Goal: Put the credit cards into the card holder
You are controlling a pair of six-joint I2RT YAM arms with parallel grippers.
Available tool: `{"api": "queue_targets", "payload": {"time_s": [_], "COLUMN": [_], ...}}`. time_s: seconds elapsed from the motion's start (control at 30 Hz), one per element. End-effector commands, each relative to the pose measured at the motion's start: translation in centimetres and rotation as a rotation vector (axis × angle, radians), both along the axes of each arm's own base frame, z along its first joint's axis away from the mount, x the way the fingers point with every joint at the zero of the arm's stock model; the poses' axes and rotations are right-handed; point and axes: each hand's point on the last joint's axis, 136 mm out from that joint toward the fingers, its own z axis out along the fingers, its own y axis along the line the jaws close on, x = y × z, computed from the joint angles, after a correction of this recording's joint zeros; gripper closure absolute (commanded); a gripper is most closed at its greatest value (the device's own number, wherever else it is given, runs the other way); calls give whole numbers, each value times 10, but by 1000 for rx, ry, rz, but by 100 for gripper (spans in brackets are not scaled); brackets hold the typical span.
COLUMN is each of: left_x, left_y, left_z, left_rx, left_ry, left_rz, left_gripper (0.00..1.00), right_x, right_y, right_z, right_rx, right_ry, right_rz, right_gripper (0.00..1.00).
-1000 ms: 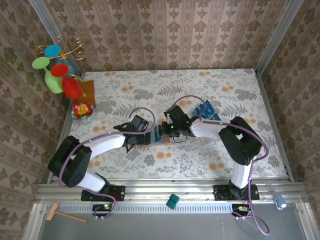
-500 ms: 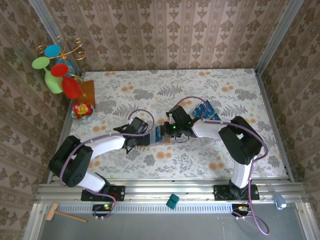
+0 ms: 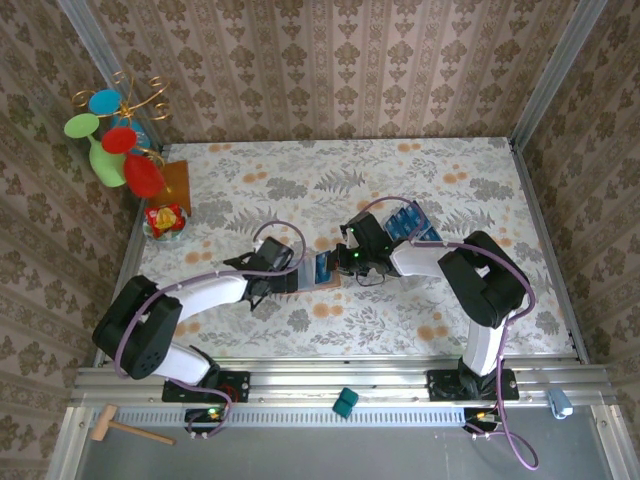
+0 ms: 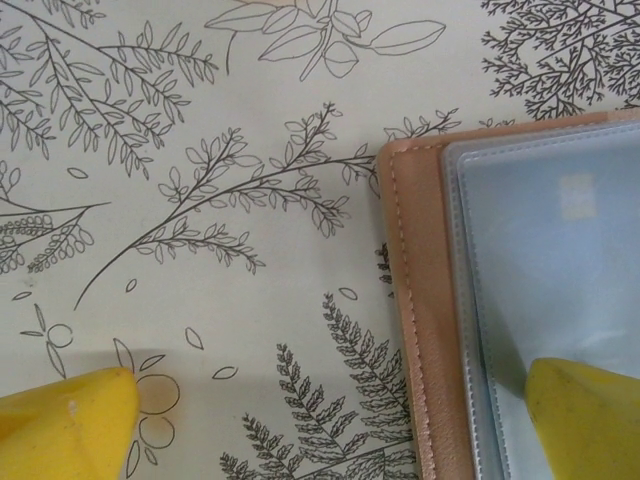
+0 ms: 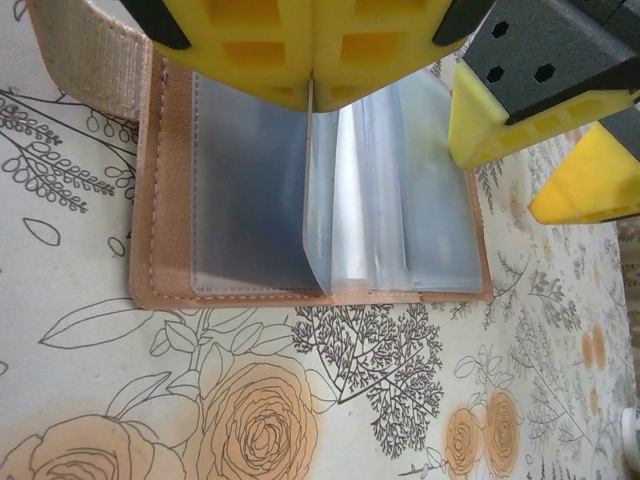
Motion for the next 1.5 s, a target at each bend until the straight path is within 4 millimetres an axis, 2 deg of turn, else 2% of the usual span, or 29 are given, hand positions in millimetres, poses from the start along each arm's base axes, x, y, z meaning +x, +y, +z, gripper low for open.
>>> {"api": "queue_targets", "payload": {"time_s": [0.0, 0.17, 0.37, 0.6, 0.93, 1.47], "left_x": [-16, -18, -18, -18, -16, -18], "left_y": [22, 24, 26, 25, 26, 28], "left_z": [-11, -10, -9, -8, -6, -7], "left_rx": [66, 69, 72, 73, 77, 83], "left_ry": [50, 51, 50, 47, 42, 45], "left_rz": [34, 38, 41, 40, 41, 42], "left_gripper": [0, 0, 0, 0, 0, 0], "right_x": [-6, -2, 1, 3, 5, 8], "right_y": [-6, -2, 5, 14, 27, 27], "right_z": [-14, 2, 34, 49, 44, 19], "right_rx": [-3, 63, 145, 229, 271, 273], "right_ry": [47, 14, -87, -148, -165, -189], "right_rz": [-7, 22, 84, 116, 129, 123], "right_gripper": [100, 100, 100, 100, 100, 100]}}
